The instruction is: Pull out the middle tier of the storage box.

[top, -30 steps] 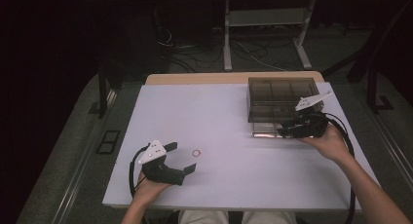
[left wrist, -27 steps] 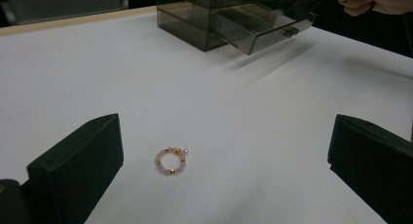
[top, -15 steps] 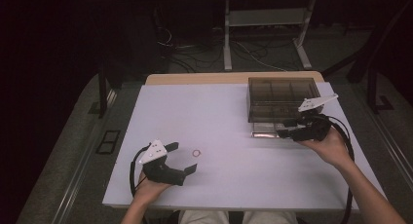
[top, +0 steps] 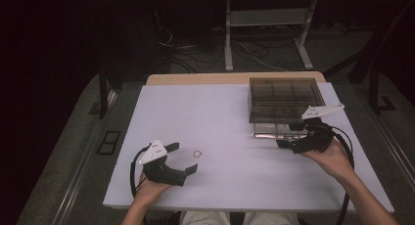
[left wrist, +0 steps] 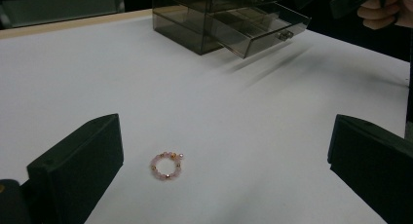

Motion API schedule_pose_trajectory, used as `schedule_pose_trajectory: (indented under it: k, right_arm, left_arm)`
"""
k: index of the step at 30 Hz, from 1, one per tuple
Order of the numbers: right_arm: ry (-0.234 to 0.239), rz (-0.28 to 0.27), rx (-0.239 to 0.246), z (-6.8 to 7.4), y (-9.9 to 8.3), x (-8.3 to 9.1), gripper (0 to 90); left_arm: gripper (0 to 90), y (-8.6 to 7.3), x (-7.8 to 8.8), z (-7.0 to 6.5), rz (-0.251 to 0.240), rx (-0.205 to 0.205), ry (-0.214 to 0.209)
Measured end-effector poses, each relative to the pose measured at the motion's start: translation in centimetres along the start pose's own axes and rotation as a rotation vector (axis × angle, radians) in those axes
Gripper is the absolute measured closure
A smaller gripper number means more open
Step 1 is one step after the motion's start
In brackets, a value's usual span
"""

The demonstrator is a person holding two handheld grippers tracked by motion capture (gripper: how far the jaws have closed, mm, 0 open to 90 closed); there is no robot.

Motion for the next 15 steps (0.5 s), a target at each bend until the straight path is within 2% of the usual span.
schedule_pose_trajectory:
  k: [4, 5, 6, 10, 15]
  right_arm:
    - [0.007, -0.027, -0.021, 0.5, -0.4, 0.6, 8.6]
    - [0.01, -0.029, -0.03, 0.6, -0.5, 0.7, 1.8]
    - [-0.009, -0.027, -0.04, 0.7, -0.6, 0.8, 0.0]
    - [-0.008, -0.028, -0.049, 1.1, -1.0, 1.1, 0.1]
    - [-0.003, -0.054, -0.072, 1.4, -1.3, 1.5, 0.1]
  left_arm:
    - [0.0, 0.0, 0.1, 0.0, -0.006, 0.004, 0.001]
    - [0.0, 0.0, 0.1, 0.0, -0.007, 0.004, 0.001]
    - [0.0, 0.0, 0.1, 0.0, -0.006, 0.004, 0.001]
    - [0.0, 0.0, 0.1, 0.0, -0.004, 0.002, 0.0]
    - [0.0, 0.0, 0.1, 0.0, -0.004, 0.005, 0.001]
Point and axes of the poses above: each handheld gripper's, and its own axes: x roughly backward along the jaws, y roughly out of its top, z roughly to its left, the point moved 5 cm from there along -x, roughly forward along the jaws, and after that the axes turned 2 degrees about -y, right-handed, at the moved point
